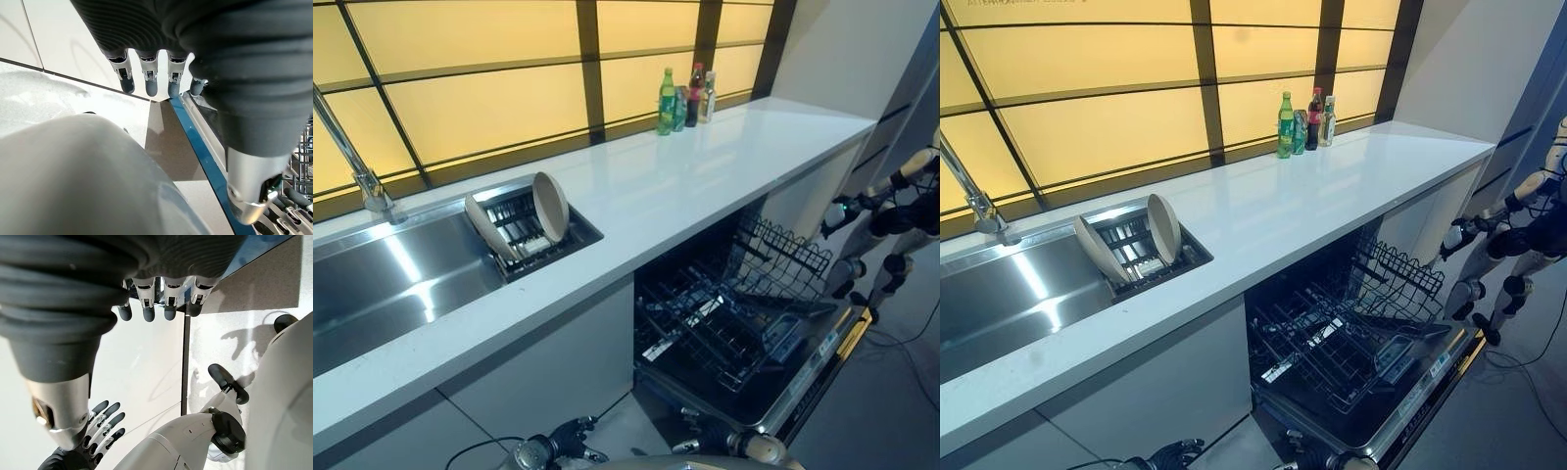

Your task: Pick up plates and place into dishwasher.

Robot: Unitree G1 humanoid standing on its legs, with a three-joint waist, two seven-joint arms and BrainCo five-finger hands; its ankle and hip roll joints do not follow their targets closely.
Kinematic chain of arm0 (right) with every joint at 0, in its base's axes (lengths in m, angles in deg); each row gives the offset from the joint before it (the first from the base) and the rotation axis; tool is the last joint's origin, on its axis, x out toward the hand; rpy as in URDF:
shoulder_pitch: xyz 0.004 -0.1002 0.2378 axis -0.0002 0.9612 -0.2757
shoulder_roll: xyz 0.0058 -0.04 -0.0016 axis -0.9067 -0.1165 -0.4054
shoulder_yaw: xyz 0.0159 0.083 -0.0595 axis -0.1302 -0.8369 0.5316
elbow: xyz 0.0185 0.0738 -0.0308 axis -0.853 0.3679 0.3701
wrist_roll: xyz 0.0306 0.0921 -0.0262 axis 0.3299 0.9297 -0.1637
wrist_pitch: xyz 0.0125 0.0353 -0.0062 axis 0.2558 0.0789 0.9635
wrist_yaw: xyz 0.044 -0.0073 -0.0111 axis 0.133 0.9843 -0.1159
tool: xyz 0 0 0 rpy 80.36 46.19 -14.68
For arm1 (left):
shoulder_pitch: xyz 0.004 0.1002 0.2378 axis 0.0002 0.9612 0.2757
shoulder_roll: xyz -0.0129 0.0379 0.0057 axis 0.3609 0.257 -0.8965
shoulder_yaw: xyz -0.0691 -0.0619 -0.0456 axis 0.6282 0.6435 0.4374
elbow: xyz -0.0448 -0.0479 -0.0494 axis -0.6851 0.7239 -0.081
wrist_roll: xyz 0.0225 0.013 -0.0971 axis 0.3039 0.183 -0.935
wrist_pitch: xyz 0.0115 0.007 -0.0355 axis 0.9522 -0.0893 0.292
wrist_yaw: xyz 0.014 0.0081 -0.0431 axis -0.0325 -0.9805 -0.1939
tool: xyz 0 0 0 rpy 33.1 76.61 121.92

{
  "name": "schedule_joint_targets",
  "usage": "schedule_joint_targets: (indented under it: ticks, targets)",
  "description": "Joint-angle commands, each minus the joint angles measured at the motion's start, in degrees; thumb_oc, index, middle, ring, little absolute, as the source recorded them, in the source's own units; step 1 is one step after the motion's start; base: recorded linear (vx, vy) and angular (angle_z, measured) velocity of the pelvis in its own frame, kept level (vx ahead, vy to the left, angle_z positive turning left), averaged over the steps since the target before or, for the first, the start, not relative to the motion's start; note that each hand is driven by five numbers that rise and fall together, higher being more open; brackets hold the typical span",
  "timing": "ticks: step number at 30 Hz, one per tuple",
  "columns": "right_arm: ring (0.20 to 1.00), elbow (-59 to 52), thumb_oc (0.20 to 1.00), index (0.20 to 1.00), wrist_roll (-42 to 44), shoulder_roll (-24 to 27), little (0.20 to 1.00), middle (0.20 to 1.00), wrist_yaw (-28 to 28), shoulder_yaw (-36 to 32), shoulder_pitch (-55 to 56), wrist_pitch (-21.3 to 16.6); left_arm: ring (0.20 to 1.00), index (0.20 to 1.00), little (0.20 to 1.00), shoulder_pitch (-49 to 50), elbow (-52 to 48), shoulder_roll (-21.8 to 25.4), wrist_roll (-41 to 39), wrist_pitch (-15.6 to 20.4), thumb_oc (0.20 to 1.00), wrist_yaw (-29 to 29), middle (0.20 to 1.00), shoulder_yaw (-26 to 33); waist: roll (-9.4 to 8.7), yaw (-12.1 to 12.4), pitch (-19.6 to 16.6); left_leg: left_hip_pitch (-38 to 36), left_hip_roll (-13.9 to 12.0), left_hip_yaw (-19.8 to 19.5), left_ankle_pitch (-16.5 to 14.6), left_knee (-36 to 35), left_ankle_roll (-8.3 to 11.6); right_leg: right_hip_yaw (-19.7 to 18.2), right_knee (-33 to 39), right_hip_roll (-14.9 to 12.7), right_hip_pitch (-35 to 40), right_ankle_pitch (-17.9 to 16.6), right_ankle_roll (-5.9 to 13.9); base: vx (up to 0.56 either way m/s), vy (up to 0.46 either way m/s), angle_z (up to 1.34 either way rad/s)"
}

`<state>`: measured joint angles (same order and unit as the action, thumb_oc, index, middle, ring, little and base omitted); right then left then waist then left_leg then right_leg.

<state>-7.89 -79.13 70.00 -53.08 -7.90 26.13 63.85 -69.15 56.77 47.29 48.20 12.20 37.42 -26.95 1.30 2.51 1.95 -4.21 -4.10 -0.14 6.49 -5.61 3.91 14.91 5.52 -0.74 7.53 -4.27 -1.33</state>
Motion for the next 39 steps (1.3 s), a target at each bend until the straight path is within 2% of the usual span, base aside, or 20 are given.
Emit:
schedule_joint_targets:
  ticks: [1, 4, 10, 14, 17, 19, 20, 22, 23, 25, 26, 28, 30, 32, 34, 35, 37, 38, 39]
  targets:
    - [1.0, -0.45, 1.0, 1.0, 1.37, -1.48, 1.0, 1.0, 0.31, -1.48, -7.31, -0.7, 1.0, 1.0, 1.0, -6.56, 0.85, -3.3, 2.05, 3.0, 1.0, -2.36, 1.0, -1.97, -1.1, 0.49, 6.16, -4.08, 5.96, 0.5, -9.15, 0.61, -3.64, -0.05, -2.94, -3.22, 1.48, 6.9, 5.06, 0.0, 0.0, 0.0]
    - [1.0, -0.5, 1.0, 1.0, 1.59, -1.28, 1.0, 1.0, 0.16, -1.46, -7.19, -0.9, 1.0, 1.0, 1.0, -6.76, 0.52, -2.92, 1.03, 3.98, 1.0, -2.63, 1.0, -2.05, -1.07, 0.35, 6.3, -4.06, 5.96, 0.64, -9.17, 0.75, -3.73, -0.26, -3.14, -3.2, 1.34, 6.91, 5.08, 0.0, 0.0, 0.0]
    - [1.0, -1.61, 1.0, 1.0, 2.55, -0.67, 1.0, 1.0, -1.18, -1.64, -7.39, -0.84, 1.0, 1.0, 1.0, -6.79, -1.21, -2.55, -1.12, 4.36, 1.0, 1.56, 1.0, -2.56, -0.73, 0.07, 6.56, -4.09, 6.11, 0.73, -9.29, 1.01, -3.89, -0.57, -3.64, -3.26, 1.02, 6.93, 5.05, 0.0, 0.0, 0.0]
    - [1.0, -4.37, 1.0, 1.0, 4.09, 0.3, 1.0, 1.0, -1.2, -2.21, -7.34, 0.88, 1.0, 1.0, 1.0, -6.49, -6.93, -1.84, -13.34, 5.3, 1.0, 11.85, 1.0, -1.69, -0.26, -0.24, 7.01, -4.25, 6.11, 0.88, -9.32, 0.96, -3.77, -0.74, -3.92, -3.39, 0.89, 6.93, 5.15, 0.0, 0.017, 0.0]
    - [1.0, -7.61, 1.0, 1.0, 4.39, 1.63, 1.0, 1.0, -1.31, -3.02, -6.86, 3.28, 1.0, 1.0, 1.0, -5.6, -18.44, 0.49, -21.62, 2.25, 1.0, 21.13, 1.0, -1.52, 0.33, -0.32, 7.28, -4.16, 6.04, 0.87, -9.28, 0.7, -3.71, -0.72, -3.77, -3.48, 0.72, 6.83, 5.13, -0.03, 0.051, 0.02]
    - [1.0, -9.09, 1.0, 1.0, 3.44, 2.75, 1.0, 1.0, -1.95, -3.48, -6.58, 4.49, 1.0, 1.0, 1.0, -5.67, -27.87, 2.77, -32.2, 0.38, 1.0, 30.91, 1.0, -0.77, 1.12, -0.34, 7.51, -3.83, 6.05, 0.72, -9.01, 0.61, -3.68, -0.62, -3.75, -3.68, 0.41, 6.7, 5.06, -0.05, 0.083, 0.02]
    - [1.0, -9.42, 1.0, 1.0, 2.62, 3.02, 1.0, 1.0, -2.13, -3.69, -6.4, 4.76, 1.0, 1.0, 1.0, -5.87, -33.93, 2.97, -38.0, -2.17, 1.0, 36.41, 1.0, 0.61, 1.53, -0.18, 7.7, -3.72, 6.07, 0.58, -9.0, 0.61, -3.74, -0.35, -3.68, -3.86, 0.39, 6.59, 5.01, -0.05, 0.068, 0.0]
    - [1.0, -9.09, 1.0, 1.0, 1.67, 3.15, 1.0, 1.0, -2.36, -3.92, -6.24, 4.42, 1.0, 1.0, 1.0, -6.27, -40.49, 2.8, -46.25, -5.89, 1.0, 43.2, 1.0, 2.46, 1.97, 0.05, 7.7, -3.66, 6.12, 0.38, -9.06, 0.61, -3.78, -0.05, -3.52, -4.11, 0.54, 6.52, 4.96, -0.02, 0.047, 0.03]
    - [1.0, -9.01, 1.0, 1.0, 1.08, 2.94, 1.0, 1.0, -2.2, -4.09, -6.12, 4.41, 1.0, 1.0, 1.0, -6.57, -45.35, 1.91, -51.24, -8.89, 1.0, 46.57, 1.0, 4.28, 2.07, 0.29, 7.55, -3.66, 6.19, 0.18, -9.15, 0.61, -3.77, 0.11, -3.27, -4.23, 0.8, 6.41, 4.93, 0.0, 0.021, 0.03]
    - [1.0, -8.93, 1.0, 1.0, 0.63, 2.2, 1.0, 1.0, -1.74, -3.93, -5.83, 4.43, 1.0, 1.0, 1.0, -7.01, -50.81, 0.07, -58.34, -12.54, 1.0, 48.46, 1.0, 6.59, 1.96, 0.56, 7.33, -3.77, 6.19, -0.05, -9.33, 0.61, -3.68, 0.19, -2.98, -4.29, 1.21, 6.36, 4.83, 0.02, -0.012, -0.01]
    - [1.0, -8.46, 1.0, 1.0, 0.49, 1.55, 1.0, 1.0, -1.35, -3.79, -5.65, 4.22, 1.0, 1.0, 1.0, -7.38, -53.43, -1.58, -62.37, -12.64, 1.0, 48.68, 1.0, 8.09, 1.78, 0.72, 7.1, -3.91, 6.14, -0.26, -9.5, 0.61, -3.56, 0.15, -2.73, -4.24, 1.54, 6.35, 4.82, 0.04, -0.033, -0.02]
    - [1.0, -8.16, 1.0, 1.0, 0.4, 0.66, 1.0, 1.0, -1.0, -3.62, -5.38, 4.31, 1.0, 1.0, 1.0, -8.09, -57.67, -3.32, -65.89, -14.02, 1.0, 46.92, 1.0, 10.46, 1.41, 0.88, 6.79, -4.08, 6.01, -0.4, -9.64, 0.61, -3.38, 0.17, -2.53, -4.16, 1.92, 6.44, 4.8, 0.04, -0.044, 0.0]
    - [1.0, -8.02, 1.0, 1.0, 0.87, -0.24, 1.0, 1.0, -0.93, -3.25, -4.92, 4.25, 1.0, 1.0, 1.0, -9.6, -62.98, -4.42, -67.66, -12.56, 1.0, 42.37, 1.0, 13.49, 0.89, 1.1, 6.45, -4.22, 5.78, -0.7, -9.71, 0.61, -3.15, 0.07, -2.34, -3.92, 2.43, 6.72, 4.65, 0.05, -0.067, 0.04]
    - [1.0, -9.68, 1.0, 1.0, 2.8, -0.72, 1.0, 1.0, -0.79, -2.93, -4.05, 4.52, 1.0, 1.0, 1.0, -11.17, -67.54, -2.7, -62.46, -5.57, 1.0, 32.16, 1.0, 15.86, 0.66, 1.23, 6.28, -4.21, 5.61, -1.09, -9.53, 0.61, -2.95, -0.07, -2.29, -3.71, 2.68, 6.89, 4.57, 0.03, -0.046, 0.05]
    - [1.0, -12.85, 1.0, 1.0, 3.64, -0.69, 1.0, 1.0, -0.83, -3.18, -2.77, 5.45, 1.0, 1.0, 1.0, -12.65, -70.34, 0.67, -58.59, -0.67, 1.0, 23.74, 1.0, 18.42, 0.54, 1.3, 6.22, -4.22, 5.57, -1.21, -9.48, 0.61, -2.91, 0.08, -2.25, -3.66, 2.84, 6.98, 4.67, 0.01, -0.015, 0.02]
    - [1.0, -16.47, 1.0, 1.0, 5.65, -0.54, 1.0, 1.0, -1.64, -3.51, -0.88, 5.56, 1.0, 1.0, 1.0, -14.61, -71.25, 5.41, -55.57, 3.1, 1.0, 16.32, 1.0, 22.51, 0.48, 1.39, 5.98, -4.11, 5.6, -1.28, -9.38, 0.61, -2.89, 0.32, -2.0, -3.61, 3.02, 7.01, 4.84, 0.0, 0.0, 0.0]
    - [1.0, -19.55, 1.0, 1.0, 6.91, -0.4, 1.0, 1.0, -2.9, -3.79, 0.87, 4.94, 1.0, 1.0, 1.0, -16.62, -71.1, 8.81, -53.31, 5.6, 1.0, 11.59, 1.0, 26.78, 0.42, 1.24, 5.76, -4.03, 5.64, -1.29, -9.28, 0.61, -2.81, 0.53, -1.84, -3.52, 3.14, 7.12, 4.94, 0.0, 0.0, 0.0]
    - [1.0, -21.08, 1.0, 1.0, 7.77, -0.16, 1.0, 1.0, -4.02, -3.96, 1.48, 3.97, 1.0, 1.0, 1.0, -17.9, -71.09, 11.49, -48.49, 9.11, 1.0, 6.3, 1.0, 29.12, 0.42, 1.14, 5.54, -3.88, 5.67, -1.27, -9.22, 0.61, -2.74, 0.54, -1.82, -3.44, 3.05, 7.17, 4.97, 0.03, -0.011, 0.04]
    - [1.0, -22.88, 1.0, 1.0, 8.45, 0.03, 1.0, 1.0, -4.04, -3.66, 1.79, 4.35, 1.0, 1.0, 1.0, -19.04, -70.7, 14.34, -46.28, 10.65, 1.0, 2.8, 1.0, 30.41, 0.43, 1.12, 5.37, -3.76, 5.71, -1.27, -9.14, 0.61, -2.68, 0.54, -1.8, -3.34, 2.99, 7.19, 5.03, 0.03, -0.007, 0.1]
